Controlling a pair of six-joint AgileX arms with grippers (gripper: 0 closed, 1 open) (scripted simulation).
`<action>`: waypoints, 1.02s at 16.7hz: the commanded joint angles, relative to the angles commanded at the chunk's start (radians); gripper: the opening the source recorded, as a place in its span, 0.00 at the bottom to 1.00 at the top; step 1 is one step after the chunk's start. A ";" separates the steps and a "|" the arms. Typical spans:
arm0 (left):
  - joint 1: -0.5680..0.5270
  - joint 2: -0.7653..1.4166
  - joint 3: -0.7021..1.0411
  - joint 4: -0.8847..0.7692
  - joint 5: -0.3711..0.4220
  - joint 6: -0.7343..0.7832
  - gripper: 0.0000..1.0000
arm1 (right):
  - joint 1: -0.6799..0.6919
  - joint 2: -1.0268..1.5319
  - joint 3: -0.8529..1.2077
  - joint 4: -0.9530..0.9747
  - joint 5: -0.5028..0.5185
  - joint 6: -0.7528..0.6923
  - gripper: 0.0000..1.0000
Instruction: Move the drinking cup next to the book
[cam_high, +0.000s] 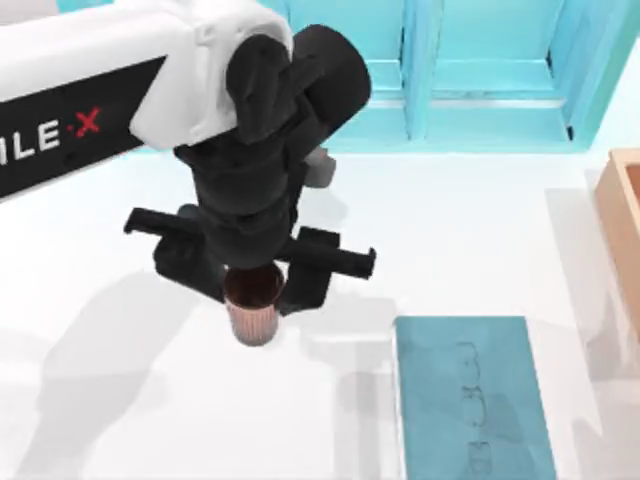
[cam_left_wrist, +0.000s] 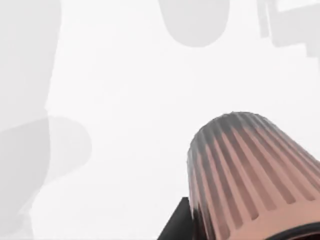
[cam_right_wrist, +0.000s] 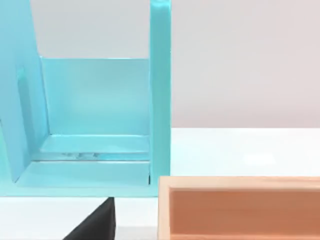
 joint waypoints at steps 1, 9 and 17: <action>-0.048 -0.008 0.004 -0.005 0.006 -0.083 0.00 | 0.000 0.000 0.000 0.000 0.000 0.000 1.00; -0.289 -0.061 -0.001 -0.037 0.035 -0.516 0.00 | 0.000 0.000 0.000 0.000 0.000 0.000 1.00; -0.303 -0.060 -0.006 -0.037 0.036 -0.544 0.00 | 0.000 0.000 0.000 0.000 0.000 0.000 1.00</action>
